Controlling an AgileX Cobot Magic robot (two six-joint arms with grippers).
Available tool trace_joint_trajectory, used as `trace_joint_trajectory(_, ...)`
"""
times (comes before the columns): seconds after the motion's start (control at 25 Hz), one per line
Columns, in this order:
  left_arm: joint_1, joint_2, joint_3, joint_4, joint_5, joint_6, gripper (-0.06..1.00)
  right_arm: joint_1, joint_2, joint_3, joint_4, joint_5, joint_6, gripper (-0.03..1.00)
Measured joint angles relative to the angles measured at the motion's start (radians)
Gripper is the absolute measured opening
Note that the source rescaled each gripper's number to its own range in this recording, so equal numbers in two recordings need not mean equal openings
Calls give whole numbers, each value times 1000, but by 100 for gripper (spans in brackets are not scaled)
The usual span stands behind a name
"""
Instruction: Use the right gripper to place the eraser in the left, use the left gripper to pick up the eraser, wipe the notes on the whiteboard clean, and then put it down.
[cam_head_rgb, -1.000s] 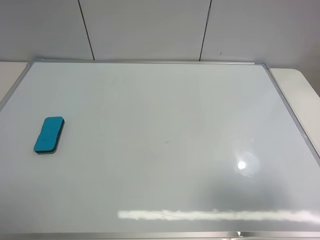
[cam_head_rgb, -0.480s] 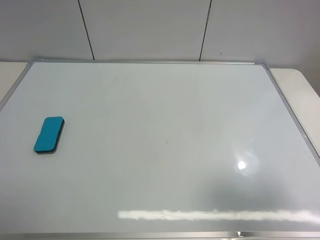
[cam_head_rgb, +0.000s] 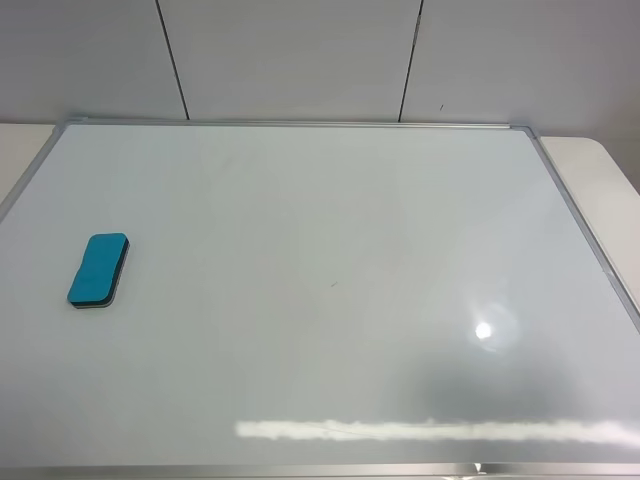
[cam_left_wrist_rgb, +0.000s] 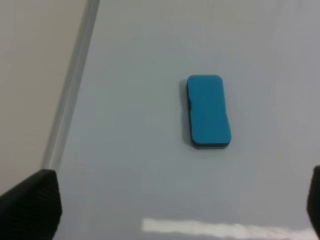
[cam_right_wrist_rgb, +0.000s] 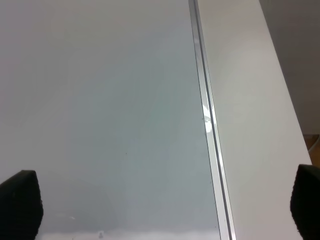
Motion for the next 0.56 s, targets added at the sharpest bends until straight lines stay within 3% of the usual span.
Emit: trace_joint_trajectory(0.56,0,0,0,0,0,2,100,0,0,0,0,0,0,100)
